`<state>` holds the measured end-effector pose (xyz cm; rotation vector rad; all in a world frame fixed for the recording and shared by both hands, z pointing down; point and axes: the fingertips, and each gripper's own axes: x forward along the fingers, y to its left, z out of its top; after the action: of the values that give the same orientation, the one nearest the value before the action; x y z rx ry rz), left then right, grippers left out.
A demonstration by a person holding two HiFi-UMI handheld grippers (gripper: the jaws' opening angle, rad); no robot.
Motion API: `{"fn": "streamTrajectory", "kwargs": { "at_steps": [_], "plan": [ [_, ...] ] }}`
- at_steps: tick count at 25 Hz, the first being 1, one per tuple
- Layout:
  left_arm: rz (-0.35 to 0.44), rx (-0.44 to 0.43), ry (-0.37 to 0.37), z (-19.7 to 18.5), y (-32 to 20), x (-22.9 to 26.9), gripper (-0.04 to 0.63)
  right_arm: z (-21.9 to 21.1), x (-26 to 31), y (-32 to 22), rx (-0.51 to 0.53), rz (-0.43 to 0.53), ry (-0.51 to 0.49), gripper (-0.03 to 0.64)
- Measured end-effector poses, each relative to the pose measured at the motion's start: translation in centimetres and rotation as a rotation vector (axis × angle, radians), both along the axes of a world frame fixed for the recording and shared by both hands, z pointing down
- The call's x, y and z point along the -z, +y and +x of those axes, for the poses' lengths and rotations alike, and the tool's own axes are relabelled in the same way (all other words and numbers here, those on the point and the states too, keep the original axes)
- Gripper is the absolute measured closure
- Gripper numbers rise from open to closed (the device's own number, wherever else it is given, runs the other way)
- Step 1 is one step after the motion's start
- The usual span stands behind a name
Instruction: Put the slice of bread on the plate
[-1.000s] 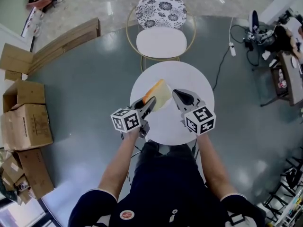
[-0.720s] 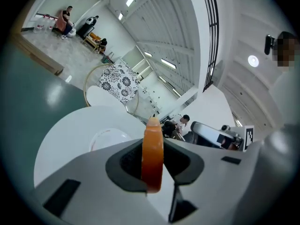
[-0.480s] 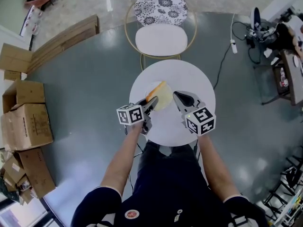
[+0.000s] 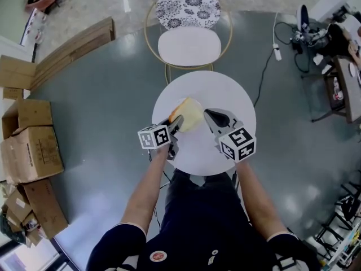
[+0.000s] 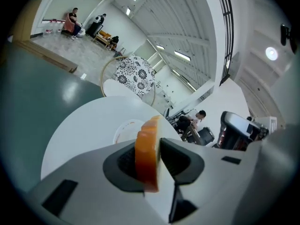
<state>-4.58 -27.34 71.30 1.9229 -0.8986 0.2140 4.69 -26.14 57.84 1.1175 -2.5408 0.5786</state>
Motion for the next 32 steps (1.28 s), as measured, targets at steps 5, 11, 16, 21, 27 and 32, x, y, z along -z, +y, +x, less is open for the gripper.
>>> {"fn": "streamTrajectory", "kwargs": {
  "at_steps": [5, 11, 16, 21, 27, 32],
  "plan": [
    [0.025, 0.010, -0.075, -0.1, -0.1, -0.1, 0.488, 0.1, -0.1, -0.1, -0.003, -0.003, -0.002, 0.609],
    [0.060, 0.038, -0.186, -0.7, -0.5, -0.8, 0.444, 0.2, -0.3, -0.4, -0.006, -0.008, -0.006, 0.609],
    [0.056, 0.056, -0.240, -1.7, -0.5, -1.7, 0.401, 0.1, -0.5, -0.3, -0.008, -0.013, -0.006, 0.609],
    [0.055, 0.066, -0.302, -2.2, -0.9, -2.5, 0.367, 0.3, -0.6, -0.4, -0.007, -0.017, -0.007, 0.609],
    [0.067, 0.057, -0.351, -2.4, -1.1, -2.8, 0.359, 0.5, -0.5, -0.3, -0.009, -0.015, -0.006, 0.609],
    [0.120, 0.034, -0.410, -2.7, -1.3, -2.3, 0.351, 0.6, -0.2, -0.1, -0.010, -0.007, -0.008, 0.609]
  ]
}}
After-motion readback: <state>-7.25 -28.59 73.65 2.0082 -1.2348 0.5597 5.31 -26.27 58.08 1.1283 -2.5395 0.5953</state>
